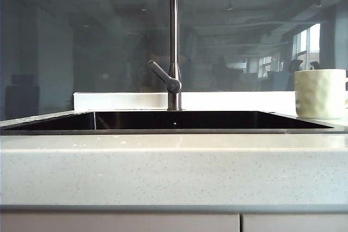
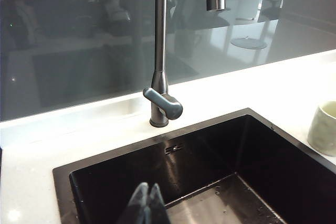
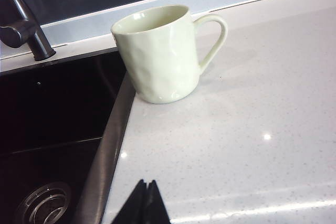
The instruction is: Pick up the mug next to the sink, go to the faucet to get some water, pour the water into the sink, and finally put the mug back to its place.
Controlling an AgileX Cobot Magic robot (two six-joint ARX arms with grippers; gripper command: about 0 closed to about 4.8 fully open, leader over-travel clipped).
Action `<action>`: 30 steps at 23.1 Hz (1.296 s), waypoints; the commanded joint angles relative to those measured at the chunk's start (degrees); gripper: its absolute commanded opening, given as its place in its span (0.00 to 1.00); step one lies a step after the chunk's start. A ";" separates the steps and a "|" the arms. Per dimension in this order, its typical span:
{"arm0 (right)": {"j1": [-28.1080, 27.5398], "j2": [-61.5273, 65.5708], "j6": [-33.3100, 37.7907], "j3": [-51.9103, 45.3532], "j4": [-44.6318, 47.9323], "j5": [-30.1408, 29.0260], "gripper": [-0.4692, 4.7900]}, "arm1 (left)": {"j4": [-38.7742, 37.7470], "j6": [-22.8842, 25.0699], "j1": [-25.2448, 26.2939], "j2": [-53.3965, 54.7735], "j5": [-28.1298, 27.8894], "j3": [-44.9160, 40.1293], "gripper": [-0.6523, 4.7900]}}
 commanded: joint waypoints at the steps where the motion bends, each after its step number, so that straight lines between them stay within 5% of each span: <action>1: -0.04 0.02 -0.20 0.26 1.01 -0.07 0.07 | -1.49 2.95 0.15 -0.15 -5.25 0.09 0.11; 6: -0.04 0.02 -0.20 0.26 1.01 -0.07 0.07 | -8.00 2.89 0.17 -0.61 -15.52 -1.81 0.11; 18: -0.04 0.02 -0.20 0.26 1.01 -0.07 0.07 | 3.78 -1.62 4.50 -23.85 -19.65 -28.37 0.11; 30: -0.04 0.02 -0.20 0.26 0.98 -0.07 0.07 | 1.38 -10.64 4.76 -49.16 -25.03 -45.16 0.11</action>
